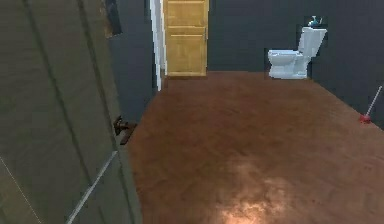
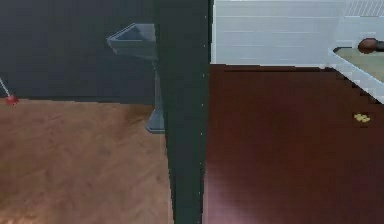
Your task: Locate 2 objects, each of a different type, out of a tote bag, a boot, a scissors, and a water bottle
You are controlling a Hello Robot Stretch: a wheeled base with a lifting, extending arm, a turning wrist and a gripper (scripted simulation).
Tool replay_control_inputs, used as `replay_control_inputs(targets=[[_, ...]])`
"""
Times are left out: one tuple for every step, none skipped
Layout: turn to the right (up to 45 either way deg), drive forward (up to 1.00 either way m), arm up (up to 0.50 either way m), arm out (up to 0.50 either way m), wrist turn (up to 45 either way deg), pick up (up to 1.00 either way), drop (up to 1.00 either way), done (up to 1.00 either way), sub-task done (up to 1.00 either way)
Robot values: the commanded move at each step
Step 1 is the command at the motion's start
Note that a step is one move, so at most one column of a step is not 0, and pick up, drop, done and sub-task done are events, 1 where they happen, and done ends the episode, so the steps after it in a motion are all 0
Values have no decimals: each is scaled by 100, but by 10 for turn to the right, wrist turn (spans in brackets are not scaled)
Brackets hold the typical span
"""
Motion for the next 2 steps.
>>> replay_control_inputs(targets=[[90,0,0,0,0,0,0,0,0],[30,0,0,0,0,0,0,0,0]])
